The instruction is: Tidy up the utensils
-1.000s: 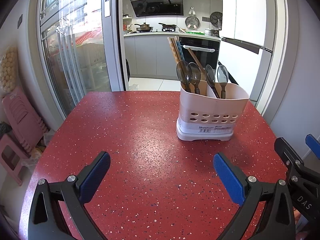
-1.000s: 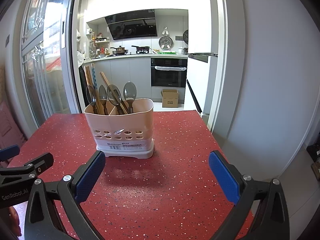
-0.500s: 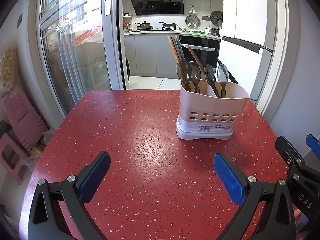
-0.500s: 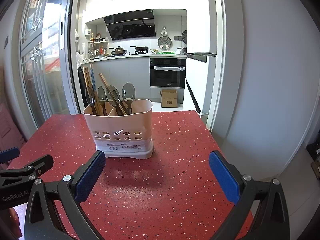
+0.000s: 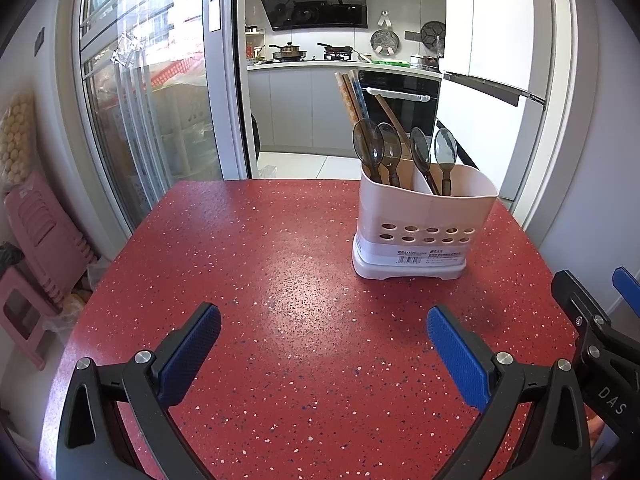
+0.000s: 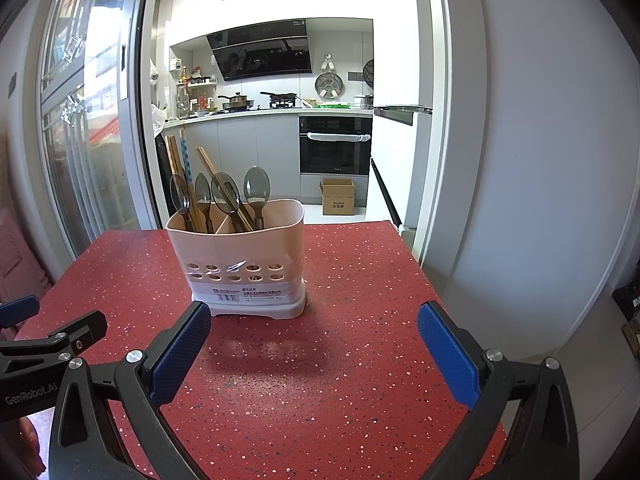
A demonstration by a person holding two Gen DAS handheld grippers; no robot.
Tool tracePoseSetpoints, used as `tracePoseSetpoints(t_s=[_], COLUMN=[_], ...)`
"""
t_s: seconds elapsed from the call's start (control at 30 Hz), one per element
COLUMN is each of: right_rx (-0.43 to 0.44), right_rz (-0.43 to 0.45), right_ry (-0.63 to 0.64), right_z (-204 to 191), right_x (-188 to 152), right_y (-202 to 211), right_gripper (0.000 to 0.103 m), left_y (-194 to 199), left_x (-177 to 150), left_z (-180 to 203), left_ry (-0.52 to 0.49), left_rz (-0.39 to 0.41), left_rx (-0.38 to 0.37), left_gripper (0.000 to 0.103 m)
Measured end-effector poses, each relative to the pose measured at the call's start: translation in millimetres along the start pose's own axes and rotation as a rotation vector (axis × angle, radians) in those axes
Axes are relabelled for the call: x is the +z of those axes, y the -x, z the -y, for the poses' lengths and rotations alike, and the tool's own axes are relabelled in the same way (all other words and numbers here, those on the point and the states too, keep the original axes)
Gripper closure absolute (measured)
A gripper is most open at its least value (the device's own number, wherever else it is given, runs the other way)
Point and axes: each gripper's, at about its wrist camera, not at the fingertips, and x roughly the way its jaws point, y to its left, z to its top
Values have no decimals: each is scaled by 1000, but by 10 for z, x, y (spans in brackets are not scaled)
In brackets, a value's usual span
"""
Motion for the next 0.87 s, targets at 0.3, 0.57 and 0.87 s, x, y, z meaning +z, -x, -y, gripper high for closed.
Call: tracePoseSetpoints(t_s=[0.3, 0.57, 0.87], right_rx=[0, -2, -4], right_rz=[-1, -4, -8], right_ry=[0, -3, -3], right_z=[0, 0, -15], right_x=[4, 4, 1], right_y=[2, 11, 19], right_gripper=[0, 0, 0], left_y=[-17, -30, -45], left_x=[-4, -13, -9], left_z=[-8, -10, 3], left_ry=[5, 2, -8], left_rz=[-7, -4, -11], left_rx=[2, 3, 6], left_gripper=[0, 0, 0])
